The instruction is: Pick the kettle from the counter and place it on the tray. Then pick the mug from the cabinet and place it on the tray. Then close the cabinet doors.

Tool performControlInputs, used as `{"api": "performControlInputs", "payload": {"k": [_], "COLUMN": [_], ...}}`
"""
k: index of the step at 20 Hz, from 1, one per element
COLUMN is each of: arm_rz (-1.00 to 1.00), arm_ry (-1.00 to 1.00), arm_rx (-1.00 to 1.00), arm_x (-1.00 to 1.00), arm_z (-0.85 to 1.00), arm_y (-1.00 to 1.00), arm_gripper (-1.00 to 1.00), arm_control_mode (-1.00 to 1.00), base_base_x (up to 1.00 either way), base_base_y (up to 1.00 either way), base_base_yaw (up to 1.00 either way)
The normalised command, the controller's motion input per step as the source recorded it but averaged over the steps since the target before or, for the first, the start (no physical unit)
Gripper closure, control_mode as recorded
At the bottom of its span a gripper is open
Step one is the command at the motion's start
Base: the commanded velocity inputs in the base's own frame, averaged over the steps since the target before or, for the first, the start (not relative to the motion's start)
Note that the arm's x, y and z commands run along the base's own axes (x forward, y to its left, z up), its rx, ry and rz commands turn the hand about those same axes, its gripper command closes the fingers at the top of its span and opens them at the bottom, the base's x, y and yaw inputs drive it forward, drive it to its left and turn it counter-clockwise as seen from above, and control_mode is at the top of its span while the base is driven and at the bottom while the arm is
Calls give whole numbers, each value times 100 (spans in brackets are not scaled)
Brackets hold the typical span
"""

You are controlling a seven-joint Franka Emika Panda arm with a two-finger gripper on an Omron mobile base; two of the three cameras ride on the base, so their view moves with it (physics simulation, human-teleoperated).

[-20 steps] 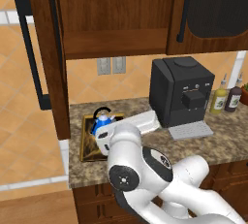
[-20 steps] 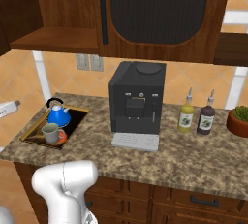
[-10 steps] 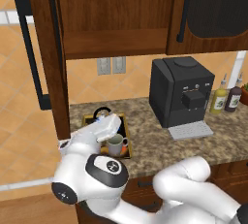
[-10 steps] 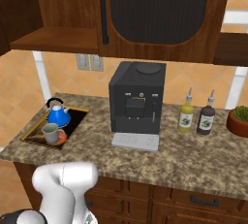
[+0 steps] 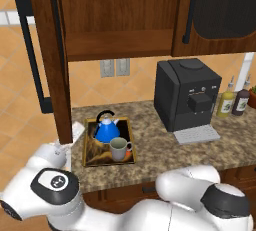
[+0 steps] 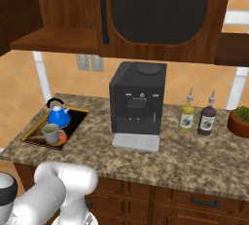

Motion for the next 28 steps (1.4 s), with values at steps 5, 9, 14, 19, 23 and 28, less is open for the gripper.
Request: {"api": "performControlInputs", "payload": {"k": [5, 9, 14, 19, 23, 28], "arm_rz": [-14, -15, -19, -16, -9, -3], "arm_ry": [0, 0, 0, 0, 0, 0], "arm_rx": [-22, -16, -5, 0, 0, 0], "arm_x": [7, 1, -8, -16, -25, -22], "arm_z": [0, 10, 47, 57, 31, 29], "arm_y": [66, 46, 2, -24, -50, -66], "arm_gripper": [-100, -100, -100, -100, -100, -100], "arm_control_mode": [-100, -100, -100, -100, -100, -100], "base_base_x": [0, 0, 0, 0, 0, 0], "base_base_y": [0, 0, 0, 0, 0, 0], "base_base_yaw": [0, 0, 0, 0, 0, 0]}}
